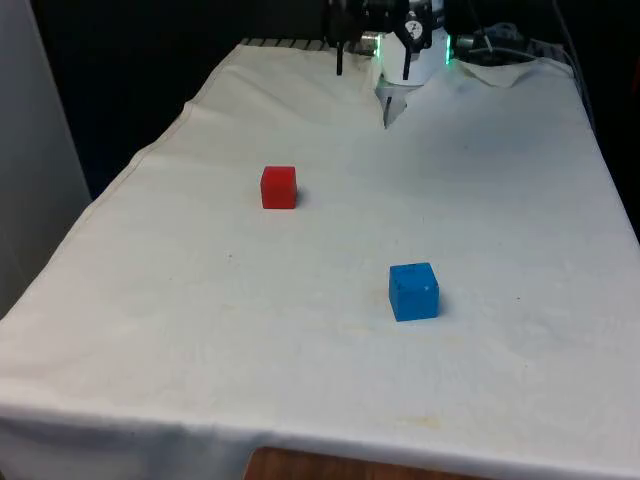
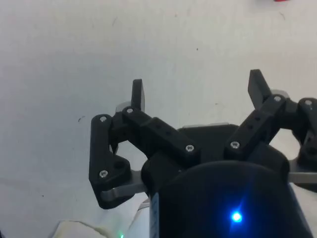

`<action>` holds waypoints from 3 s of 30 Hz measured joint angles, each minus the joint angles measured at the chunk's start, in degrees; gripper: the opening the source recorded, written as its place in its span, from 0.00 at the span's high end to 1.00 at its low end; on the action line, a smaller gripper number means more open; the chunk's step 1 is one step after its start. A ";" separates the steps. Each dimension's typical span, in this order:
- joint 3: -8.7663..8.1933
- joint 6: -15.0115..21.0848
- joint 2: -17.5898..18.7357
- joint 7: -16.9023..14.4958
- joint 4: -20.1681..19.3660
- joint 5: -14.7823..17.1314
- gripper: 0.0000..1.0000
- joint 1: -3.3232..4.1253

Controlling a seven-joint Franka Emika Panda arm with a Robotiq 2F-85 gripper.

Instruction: Stack the two cubes.

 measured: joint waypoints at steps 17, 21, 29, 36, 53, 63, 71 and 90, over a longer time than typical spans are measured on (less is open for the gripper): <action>-4.98 1.78 9.45 -6.13 5.67 0.00 0.00 -0.06; -6.30 2.06 11.00 -7.79 6.65 0.00 0.00 -0.11; -8.88 2.58 12.32 -11.12 7.45 0.00 0.00 -0.17; -11.17 2.86 13.52 -13.87 8.25 -0.06 0.00 -0.23; -15.81 6.82 20.91 -17.59 11.97 0.40 0.00 -0.46; -16.44 9.22 24.92 -21.43 13.81 7.45 0.00 -0.69; -16.04 9.22 25.27 -24.12 14.15 12.61 0.00 -0.69; -15.81 9.22 26.87 -27.96 14.50 17.93 0.00 -0.52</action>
